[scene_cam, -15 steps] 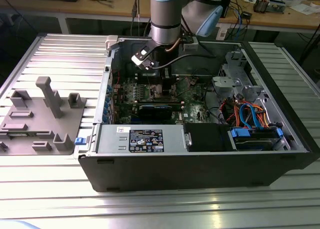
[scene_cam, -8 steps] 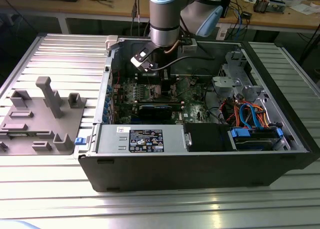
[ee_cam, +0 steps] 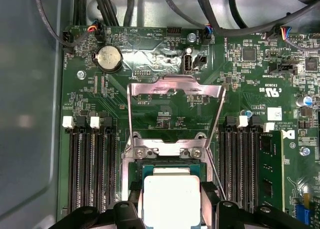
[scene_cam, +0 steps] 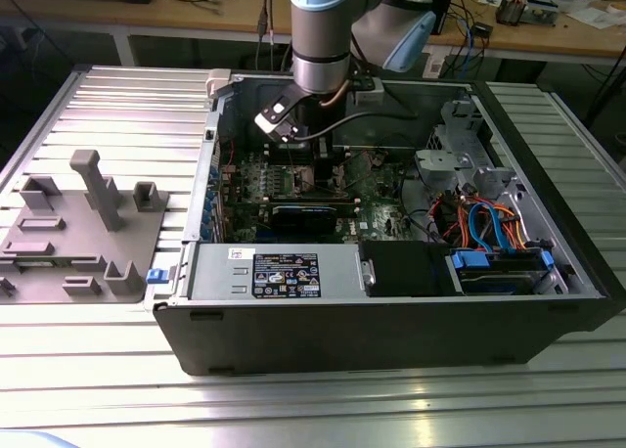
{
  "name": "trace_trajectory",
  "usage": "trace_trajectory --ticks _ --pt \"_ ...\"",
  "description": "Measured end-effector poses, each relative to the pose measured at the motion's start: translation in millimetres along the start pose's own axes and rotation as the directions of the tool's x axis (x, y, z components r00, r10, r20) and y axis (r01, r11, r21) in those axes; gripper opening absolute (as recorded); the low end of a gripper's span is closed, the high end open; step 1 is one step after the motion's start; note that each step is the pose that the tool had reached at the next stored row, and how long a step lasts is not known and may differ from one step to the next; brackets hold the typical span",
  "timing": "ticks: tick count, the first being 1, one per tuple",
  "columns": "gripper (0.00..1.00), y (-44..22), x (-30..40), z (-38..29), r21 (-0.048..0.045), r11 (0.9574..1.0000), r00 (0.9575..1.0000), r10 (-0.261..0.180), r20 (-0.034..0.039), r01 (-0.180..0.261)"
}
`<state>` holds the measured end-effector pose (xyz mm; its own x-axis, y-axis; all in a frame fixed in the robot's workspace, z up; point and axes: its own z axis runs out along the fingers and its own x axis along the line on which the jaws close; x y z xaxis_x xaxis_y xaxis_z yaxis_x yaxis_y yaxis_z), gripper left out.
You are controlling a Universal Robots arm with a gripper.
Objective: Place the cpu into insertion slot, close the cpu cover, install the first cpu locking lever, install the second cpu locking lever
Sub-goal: 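Place the cpu into insertion slot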
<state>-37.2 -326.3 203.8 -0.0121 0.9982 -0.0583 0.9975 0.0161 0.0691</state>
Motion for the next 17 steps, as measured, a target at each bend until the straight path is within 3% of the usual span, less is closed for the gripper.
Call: trace_trajectory --ticks 17 --pt "0.54 -0.6 0.9 7.3 0.0003 1.0 1.0 0.002 0.0004 -0.002"
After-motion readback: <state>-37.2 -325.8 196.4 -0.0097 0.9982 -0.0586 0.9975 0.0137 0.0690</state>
